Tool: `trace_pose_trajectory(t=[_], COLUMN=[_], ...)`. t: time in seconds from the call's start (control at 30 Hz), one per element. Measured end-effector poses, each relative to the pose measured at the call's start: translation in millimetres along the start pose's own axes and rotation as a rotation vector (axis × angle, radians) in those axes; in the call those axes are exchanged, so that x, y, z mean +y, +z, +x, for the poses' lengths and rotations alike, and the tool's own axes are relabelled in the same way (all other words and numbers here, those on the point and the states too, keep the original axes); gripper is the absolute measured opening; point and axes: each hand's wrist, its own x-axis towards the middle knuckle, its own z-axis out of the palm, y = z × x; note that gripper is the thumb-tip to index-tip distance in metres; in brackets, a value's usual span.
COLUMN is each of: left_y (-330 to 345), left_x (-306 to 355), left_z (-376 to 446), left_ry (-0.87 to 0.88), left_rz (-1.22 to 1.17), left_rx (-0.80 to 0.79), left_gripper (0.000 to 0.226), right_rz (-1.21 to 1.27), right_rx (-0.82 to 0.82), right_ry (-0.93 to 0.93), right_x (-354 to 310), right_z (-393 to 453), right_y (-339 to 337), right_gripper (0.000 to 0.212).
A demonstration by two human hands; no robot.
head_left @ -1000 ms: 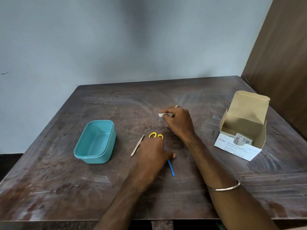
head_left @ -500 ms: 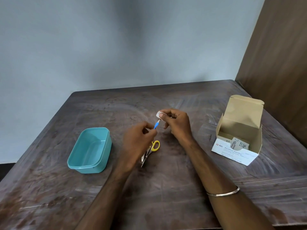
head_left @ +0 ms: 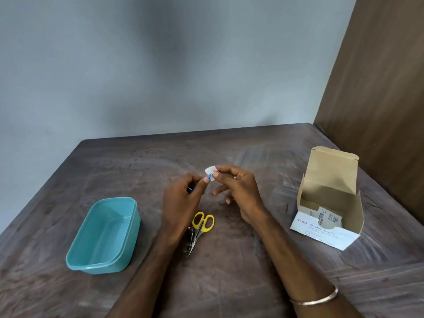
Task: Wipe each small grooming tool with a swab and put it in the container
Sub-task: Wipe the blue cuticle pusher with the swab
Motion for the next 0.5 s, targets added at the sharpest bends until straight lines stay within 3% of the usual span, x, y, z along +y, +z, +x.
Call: trace_pose_trajectory(t=[0.27, 0.5], left_y=[-3.0, -4.7], left_x=[-6.8, -10.7], left_z=[0.1, -0.2], left_ry=[0.052, 0.168], left_rz=[-0.005, 0.034], left_rx=[0.027, 0.061], left_gripper=[0.015, 0.004], right_rz=[0.069, 0.093], right_rx=[-0.145, -0.17], right_ry=[0.069, 0.104], right_x=[-3.5, -2.3], right_z=[-0.4, 0.4], right_y=[-0.7, -2.4], right_gripper=[0.022, 0.019])
